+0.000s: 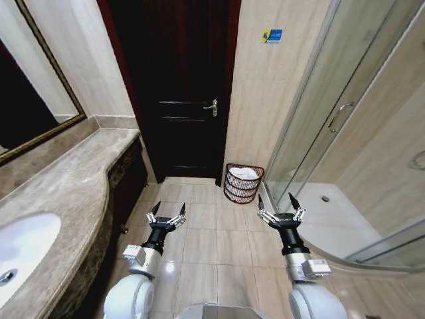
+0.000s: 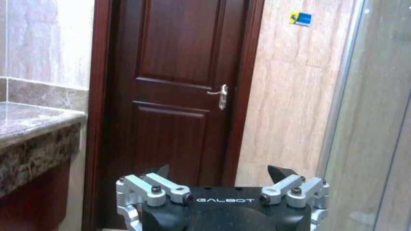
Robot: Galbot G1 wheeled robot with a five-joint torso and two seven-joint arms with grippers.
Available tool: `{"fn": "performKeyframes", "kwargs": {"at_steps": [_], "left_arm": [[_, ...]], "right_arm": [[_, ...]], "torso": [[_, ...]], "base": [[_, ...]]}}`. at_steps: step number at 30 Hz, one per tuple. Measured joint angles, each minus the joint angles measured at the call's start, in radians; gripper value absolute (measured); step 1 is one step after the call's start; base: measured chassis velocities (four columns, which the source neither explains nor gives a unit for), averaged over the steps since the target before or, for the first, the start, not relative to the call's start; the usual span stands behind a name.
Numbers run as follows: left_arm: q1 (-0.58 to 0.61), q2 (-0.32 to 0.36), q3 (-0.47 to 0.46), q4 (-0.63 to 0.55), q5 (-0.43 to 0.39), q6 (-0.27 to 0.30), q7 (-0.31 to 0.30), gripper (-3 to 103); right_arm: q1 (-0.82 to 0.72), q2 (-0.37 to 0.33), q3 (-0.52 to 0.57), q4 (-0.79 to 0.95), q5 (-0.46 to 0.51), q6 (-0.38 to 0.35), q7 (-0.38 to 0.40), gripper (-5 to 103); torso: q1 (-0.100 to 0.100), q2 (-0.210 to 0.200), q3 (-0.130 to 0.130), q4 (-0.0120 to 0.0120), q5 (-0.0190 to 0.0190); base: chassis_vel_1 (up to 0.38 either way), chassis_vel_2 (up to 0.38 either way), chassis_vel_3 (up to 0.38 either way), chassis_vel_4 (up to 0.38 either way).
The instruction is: Discard the used towel into the hamper.
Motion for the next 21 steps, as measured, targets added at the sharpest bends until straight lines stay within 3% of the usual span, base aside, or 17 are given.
{"fn": "performKeyframes", "kwargs": {"at_steps": [21], "left_arm": [[0.0,0.0,0.0,0.0,0.0,0.0,0.0,100]], "right_arm": [[0.0,0.0,0.0,0.0,0.0,0.0,0.0,100]], "torso": [[0.0,0.0,0.0,-0.0001,-0.0001]], "base": [[0.074,-0.07,-0.072,0.068]]}}
